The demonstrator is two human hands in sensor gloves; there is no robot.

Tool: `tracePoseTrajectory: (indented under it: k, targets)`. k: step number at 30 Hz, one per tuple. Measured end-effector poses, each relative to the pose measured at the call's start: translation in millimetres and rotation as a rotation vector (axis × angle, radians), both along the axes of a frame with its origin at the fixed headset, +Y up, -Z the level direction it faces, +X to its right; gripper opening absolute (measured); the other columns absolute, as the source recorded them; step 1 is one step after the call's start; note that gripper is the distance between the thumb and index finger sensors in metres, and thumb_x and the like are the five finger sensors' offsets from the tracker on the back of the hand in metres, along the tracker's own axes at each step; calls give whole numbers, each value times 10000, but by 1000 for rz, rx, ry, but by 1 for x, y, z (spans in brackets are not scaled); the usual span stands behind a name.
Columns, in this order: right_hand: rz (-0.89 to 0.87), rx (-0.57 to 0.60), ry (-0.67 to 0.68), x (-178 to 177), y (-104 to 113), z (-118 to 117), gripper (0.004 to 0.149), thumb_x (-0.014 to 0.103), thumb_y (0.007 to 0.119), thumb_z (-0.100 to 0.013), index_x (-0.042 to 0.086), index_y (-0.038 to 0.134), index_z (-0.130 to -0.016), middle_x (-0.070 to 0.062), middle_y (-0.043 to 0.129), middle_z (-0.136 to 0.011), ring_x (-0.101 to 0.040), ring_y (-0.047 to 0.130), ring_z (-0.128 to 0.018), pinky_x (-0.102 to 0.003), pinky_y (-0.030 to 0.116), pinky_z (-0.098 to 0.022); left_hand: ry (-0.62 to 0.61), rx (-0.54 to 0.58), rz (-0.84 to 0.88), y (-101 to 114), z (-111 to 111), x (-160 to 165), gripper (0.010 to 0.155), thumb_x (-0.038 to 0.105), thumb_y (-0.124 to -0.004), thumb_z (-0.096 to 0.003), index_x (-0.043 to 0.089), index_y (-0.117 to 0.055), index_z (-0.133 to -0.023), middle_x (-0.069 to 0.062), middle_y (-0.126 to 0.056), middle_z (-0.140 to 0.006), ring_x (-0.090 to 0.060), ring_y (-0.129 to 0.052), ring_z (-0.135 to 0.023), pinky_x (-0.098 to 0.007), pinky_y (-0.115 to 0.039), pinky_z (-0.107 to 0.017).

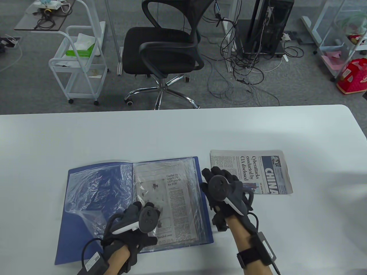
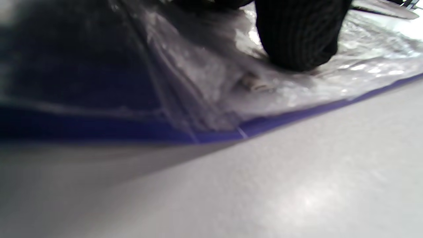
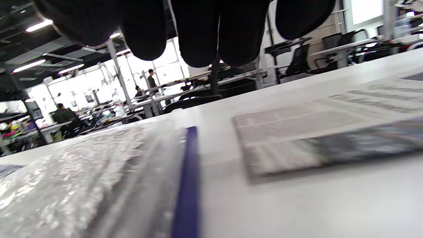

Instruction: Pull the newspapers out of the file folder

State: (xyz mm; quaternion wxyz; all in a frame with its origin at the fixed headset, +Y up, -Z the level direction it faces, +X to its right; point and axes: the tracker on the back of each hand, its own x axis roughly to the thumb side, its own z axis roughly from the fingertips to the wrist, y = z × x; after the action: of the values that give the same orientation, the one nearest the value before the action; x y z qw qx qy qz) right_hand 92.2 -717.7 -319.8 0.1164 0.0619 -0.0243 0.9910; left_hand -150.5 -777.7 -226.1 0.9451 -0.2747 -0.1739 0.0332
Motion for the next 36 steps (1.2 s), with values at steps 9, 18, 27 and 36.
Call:
tracePoseTrajectory:
  k: [9, 18, 27, 36]
  targets:
    - [62, -101, 59, -116, -10, -78, 519, 471, 708, -411, 416, 694, -926, 28, 754, -1047, -290, 817, -972, -581, 655, -695, -18, 64, -198, 8, 11, 23, 766, 426, -744, -473, 155, -419, -1112, -162, -320, -1173, -507, -413, -1055, -629, -451, -705]
    - [169, -305, 29, -144, -22, -116, 443, 431, 794, -389, 329, 858, -815, 38, 1050, -544, -186, 1029, -331, -494, 846, -432, -4, 102, -177, 8, 10, 20, 715, 451, -749, -461, 196, -482, -1073, -107, -392, -1143, -448, -485, -1042, -602, -510, -698]
    - [330, -241, 40, -152, -29, -125, 364, 404, 895, -343, 354, 917, -704, 72, 1052, -505, -175, 1022, -349, -486, 840, -472, 1, 51, -139, 6, 12, 14, 744, 447, -726, -480, 199, -408, -1105, -109, -302, -1166, -500, -391, -1040, -630, -464, -699]
    - [312, -71, -77, -140, -16, -134, 387, 436, 780, -383, 439, 767, -769, 108, 833, -968, -217, 862, -922, -527, 658, -728, 24, 2, -95, 5, 11, 7, 761, 443, -730, -484, 213, -361, -1108, -98, -232, -1164, -549, -342, -1029, -661, -444, -690]
